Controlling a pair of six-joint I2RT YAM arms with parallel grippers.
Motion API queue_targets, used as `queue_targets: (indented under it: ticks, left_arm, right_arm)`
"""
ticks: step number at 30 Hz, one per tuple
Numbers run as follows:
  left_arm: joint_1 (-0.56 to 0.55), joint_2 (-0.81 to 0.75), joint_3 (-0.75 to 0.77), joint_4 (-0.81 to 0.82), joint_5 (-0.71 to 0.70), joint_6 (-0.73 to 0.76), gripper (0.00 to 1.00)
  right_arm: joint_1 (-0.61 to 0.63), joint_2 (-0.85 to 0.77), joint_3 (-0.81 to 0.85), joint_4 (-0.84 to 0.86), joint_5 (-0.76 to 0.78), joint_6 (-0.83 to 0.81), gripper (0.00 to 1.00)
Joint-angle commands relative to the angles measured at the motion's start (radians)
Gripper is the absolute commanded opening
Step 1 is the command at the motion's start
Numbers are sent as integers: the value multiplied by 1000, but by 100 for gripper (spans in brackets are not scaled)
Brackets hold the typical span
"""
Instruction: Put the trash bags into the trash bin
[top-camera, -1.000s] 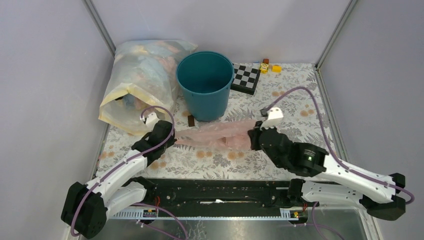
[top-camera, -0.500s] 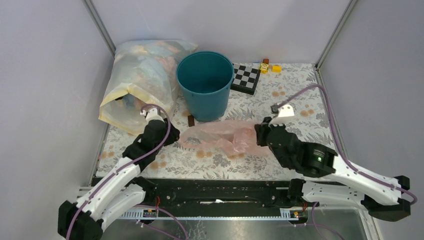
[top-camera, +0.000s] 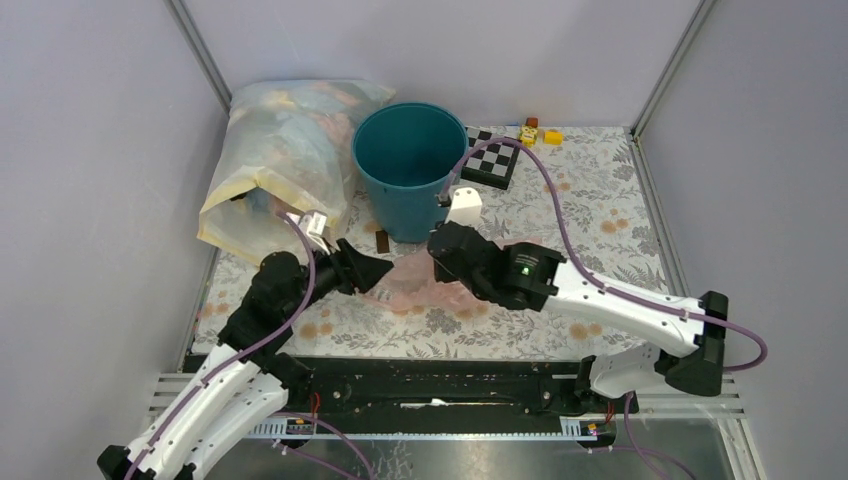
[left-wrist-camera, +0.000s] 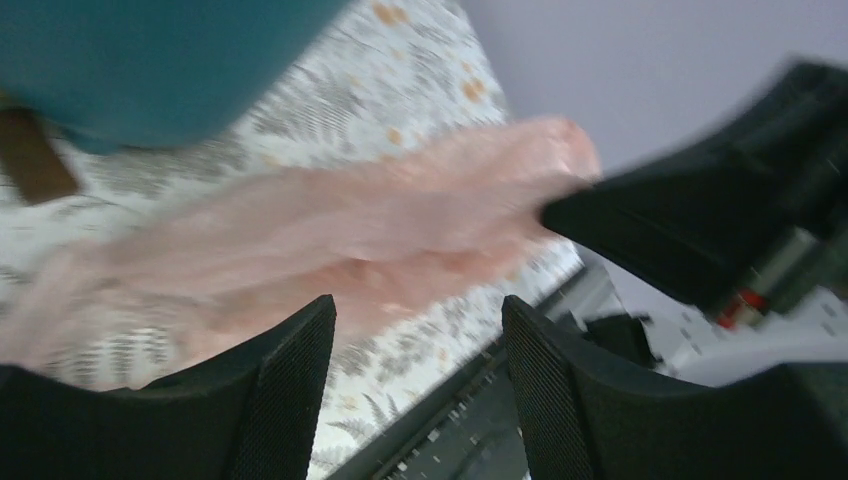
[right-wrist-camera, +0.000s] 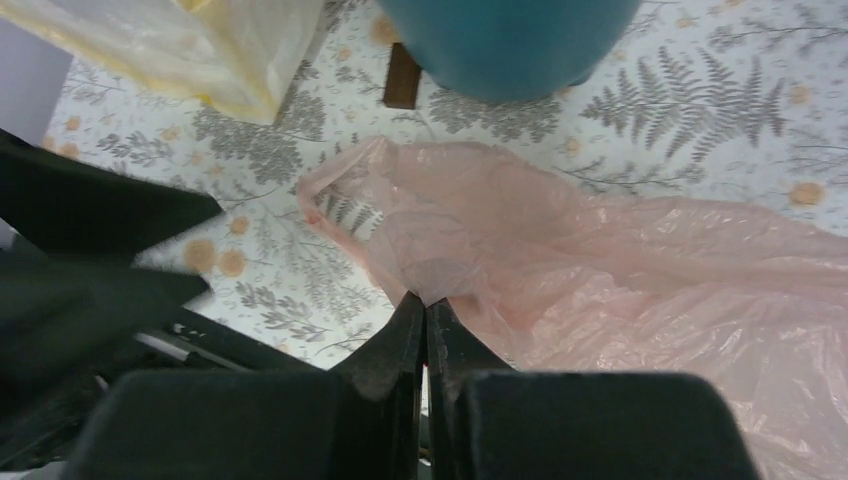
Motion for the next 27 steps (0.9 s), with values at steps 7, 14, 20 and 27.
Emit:
queue_targets:
  ticks: [7,14,20,27]
  left_arm:
    - [-296,57,-109,374,89,-8,67]
    - [-393,113,-172,497,-52,-3,66]
    - [-394,158,-158,413,-256,0,73]
    - [-393,286,-109,371,-356,34,81]
  right_arm:
    - [-1,39,67,107,-153,105,8]
    - [-2,-34,1,203,-177,105,37]
    - [-1,-148,-94,180,-77,77,89]
    - [-1,-334,-249,58,146,74,100]
